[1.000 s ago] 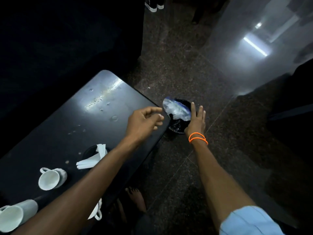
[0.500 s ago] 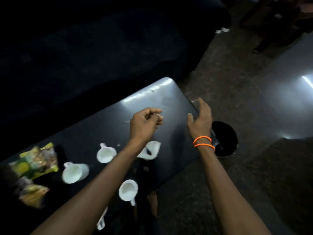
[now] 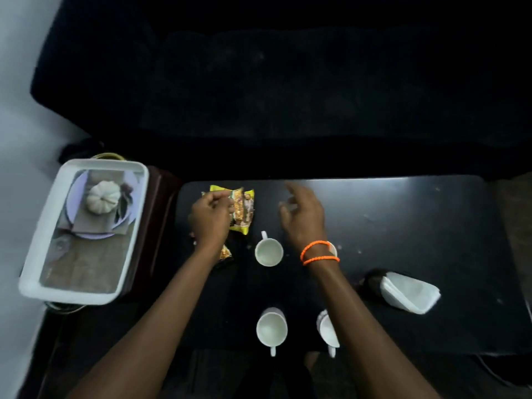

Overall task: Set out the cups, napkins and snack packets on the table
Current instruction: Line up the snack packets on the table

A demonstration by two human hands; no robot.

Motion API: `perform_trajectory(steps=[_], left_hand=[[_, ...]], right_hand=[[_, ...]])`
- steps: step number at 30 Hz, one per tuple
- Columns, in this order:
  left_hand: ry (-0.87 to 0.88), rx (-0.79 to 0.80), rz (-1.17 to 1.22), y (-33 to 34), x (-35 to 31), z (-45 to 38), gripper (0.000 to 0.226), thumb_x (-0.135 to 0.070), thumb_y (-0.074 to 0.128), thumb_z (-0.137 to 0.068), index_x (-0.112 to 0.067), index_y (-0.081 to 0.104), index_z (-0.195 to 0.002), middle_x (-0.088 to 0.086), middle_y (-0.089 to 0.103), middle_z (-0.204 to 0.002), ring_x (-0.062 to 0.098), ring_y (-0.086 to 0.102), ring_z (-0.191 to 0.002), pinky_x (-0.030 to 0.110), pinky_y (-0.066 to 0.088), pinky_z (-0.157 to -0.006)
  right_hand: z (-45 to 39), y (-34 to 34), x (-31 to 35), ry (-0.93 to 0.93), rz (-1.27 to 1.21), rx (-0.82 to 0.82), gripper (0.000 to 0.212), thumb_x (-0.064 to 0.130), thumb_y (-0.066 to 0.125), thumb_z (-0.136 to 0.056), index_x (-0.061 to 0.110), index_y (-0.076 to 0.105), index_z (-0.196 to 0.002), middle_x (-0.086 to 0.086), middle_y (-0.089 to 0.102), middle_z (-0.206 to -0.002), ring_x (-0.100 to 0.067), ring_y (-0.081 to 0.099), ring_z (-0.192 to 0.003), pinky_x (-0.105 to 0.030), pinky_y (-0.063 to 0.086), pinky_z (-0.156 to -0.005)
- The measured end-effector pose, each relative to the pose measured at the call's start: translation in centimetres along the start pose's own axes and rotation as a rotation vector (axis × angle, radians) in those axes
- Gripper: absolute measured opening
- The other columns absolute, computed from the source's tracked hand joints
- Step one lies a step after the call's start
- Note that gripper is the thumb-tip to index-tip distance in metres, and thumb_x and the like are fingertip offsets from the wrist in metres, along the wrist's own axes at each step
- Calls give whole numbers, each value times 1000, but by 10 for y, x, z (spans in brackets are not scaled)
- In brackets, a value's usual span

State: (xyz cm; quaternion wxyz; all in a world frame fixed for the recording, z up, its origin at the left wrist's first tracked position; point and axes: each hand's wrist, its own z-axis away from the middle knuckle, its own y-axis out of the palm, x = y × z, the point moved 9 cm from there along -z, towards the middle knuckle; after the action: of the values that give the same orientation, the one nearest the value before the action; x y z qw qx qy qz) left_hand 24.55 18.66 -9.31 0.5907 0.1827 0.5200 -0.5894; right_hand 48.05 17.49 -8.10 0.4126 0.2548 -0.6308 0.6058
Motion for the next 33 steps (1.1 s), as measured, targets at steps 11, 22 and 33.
perform_trajectory(steps=[11, 22, 33], left_hand=[[-595, 93, 273, -61, 166, -22, 28, -42, 59, -102, -18, 73, -97, -8, 80, -71, 8, 76, -64, 19, 55, -54], [-330, 385, 489, -44, 89, -26, 57, -58, 75, -84, -17, 72, -124, 13, 75, -123, 27, 73, -108, 44, 59, -89], [-137, 537, 26, 127, 17, -39, 23, -18, 72, -95, -15, 71, -118, 6, 77, -116, 24, 72, -108, 45, 57, -101]], right_hand=[[42, 220, 13, 277, 120, 611, 42, 23, 73, -86, 7, 61, -123, -20, 70, -121, -39, 64, -114, -40, 54, -96], [30, 143, 26, 434, -566, 507, 45, 5, 91, -71, 6, 73, -112, -13, 79, -108, -31, 76, -102, -50, 62, -90], [-44, 21, -73, 500, -224, 132, 45, 21, 86, -81, 3, 67, -118, -17, 76, -109, -34, 75, -98, -49, 63, -86]])
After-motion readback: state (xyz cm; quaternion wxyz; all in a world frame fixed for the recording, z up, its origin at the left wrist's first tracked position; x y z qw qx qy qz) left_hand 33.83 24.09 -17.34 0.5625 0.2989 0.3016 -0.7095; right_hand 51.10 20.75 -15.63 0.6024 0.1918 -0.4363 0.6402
